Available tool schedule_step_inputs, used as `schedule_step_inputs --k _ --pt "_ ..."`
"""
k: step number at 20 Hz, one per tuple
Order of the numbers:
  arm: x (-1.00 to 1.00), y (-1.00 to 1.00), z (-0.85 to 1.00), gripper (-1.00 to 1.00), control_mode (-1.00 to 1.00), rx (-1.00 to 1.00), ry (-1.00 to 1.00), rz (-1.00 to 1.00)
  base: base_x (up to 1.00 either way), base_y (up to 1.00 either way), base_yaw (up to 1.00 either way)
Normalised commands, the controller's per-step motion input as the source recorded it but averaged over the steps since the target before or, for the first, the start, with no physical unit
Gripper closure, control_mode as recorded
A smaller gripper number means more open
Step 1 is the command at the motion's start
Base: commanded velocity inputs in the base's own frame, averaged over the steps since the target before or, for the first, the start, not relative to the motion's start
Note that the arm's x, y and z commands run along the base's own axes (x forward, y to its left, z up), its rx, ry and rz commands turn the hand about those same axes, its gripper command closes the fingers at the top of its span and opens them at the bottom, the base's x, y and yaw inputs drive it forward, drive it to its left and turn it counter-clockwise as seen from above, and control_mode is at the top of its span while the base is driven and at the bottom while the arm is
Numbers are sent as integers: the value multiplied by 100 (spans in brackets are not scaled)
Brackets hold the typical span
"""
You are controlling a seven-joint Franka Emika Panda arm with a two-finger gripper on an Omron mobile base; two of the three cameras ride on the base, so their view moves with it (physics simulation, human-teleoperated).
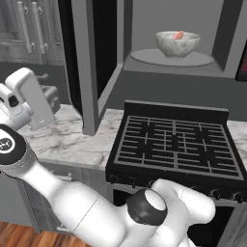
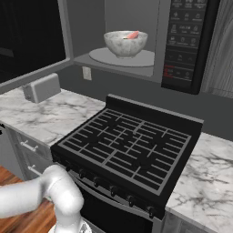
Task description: Place the bowl containing the steak and broccoli in the microwave. Close the microwave door and press the start button to microwave the meal.
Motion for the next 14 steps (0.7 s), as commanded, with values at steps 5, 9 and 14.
schedule_step_inputs --k 5,9,14 --pt "-13 -71 0 -100 -100 0 12 -32 0 0 0" --pt "-60 -100 0 -100 -100 1 1 -34 0 0 0" --pt "-73 -100 0 -100 -100 4 0 -34 0 0 0"
